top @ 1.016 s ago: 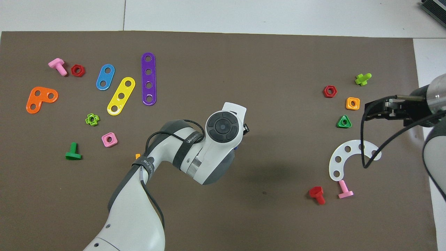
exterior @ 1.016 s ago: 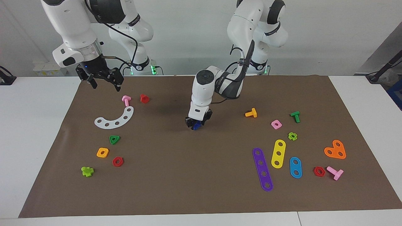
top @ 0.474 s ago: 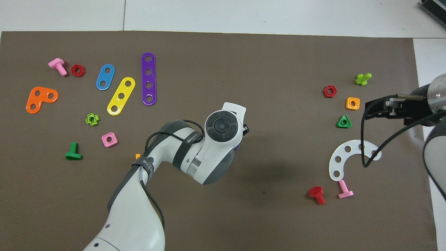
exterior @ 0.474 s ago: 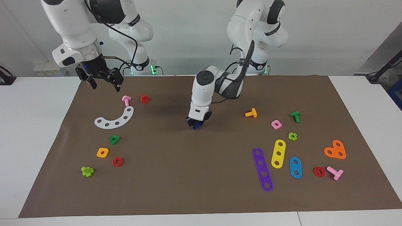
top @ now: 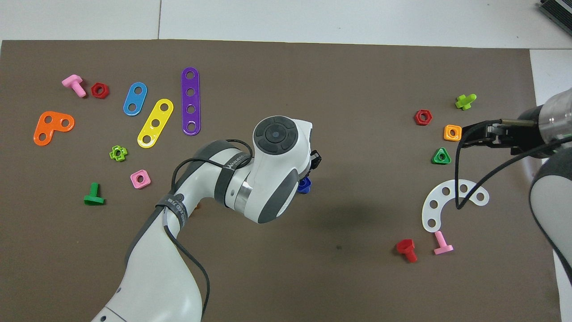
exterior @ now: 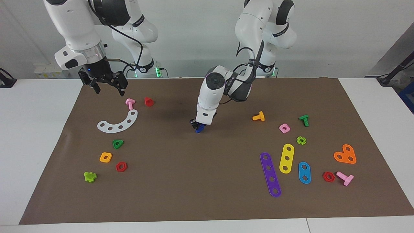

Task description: Unscrew and place screws in storage area

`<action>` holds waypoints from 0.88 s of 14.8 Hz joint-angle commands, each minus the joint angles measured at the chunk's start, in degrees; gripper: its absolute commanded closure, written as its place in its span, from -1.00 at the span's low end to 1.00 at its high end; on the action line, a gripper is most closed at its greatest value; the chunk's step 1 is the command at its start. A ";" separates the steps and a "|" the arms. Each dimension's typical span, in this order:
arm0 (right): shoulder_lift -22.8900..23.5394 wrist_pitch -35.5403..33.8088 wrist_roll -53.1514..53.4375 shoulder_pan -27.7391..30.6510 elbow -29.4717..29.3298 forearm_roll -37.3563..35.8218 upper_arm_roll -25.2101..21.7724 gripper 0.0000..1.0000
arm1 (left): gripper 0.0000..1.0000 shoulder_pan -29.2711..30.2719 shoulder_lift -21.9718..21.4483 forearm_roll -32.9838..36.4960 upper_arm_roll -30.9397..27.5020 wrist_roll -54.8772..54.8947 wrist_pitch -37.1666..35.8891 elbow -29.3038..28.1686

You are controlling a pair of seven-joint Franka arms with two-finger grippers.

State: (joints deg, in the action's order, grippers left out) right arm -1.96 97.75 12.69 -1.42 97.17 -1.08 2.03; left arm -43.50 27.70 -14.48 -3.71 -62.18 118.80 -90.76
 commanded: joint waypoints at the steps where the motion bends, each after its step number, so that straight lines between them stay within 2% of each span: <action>1: -2.25 4.19 1.02 -0.08 4.78 0.29 0.34 -0.99 | 1.00 4.01 0.34 -0.82 -0.16 0.13 -6.55 5.50; 3: -2.60 6.30 2.25 -0.34 7.06 0.38 0.87 -0.98 | 1.00 7.53 -0.01 -0.73 0.37 2.40 -7.79 6.82; 8: -0.15 13.06 9.45 -9.03 11.11 0.38 0.87 -0.98 | 1.00 12.82 -2.74 -1.43 -0.07 14.97 -11.31 6.04; 13: 8.89 22.63 18.67 -18.95 11.11 0.38 0.87 -0.98 | 1.00 17.99 -5.81 -0.73 -0.33 31.29 -10.87 -0.01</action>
State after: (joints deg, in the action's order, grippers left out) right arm 2.89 115.95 27.30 -17.00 108.44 -0.99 3.09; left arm -27.63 25.36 -14.85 -4.10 -37.96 108.04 -85.55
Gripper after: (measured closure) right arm 0.004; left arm 0.537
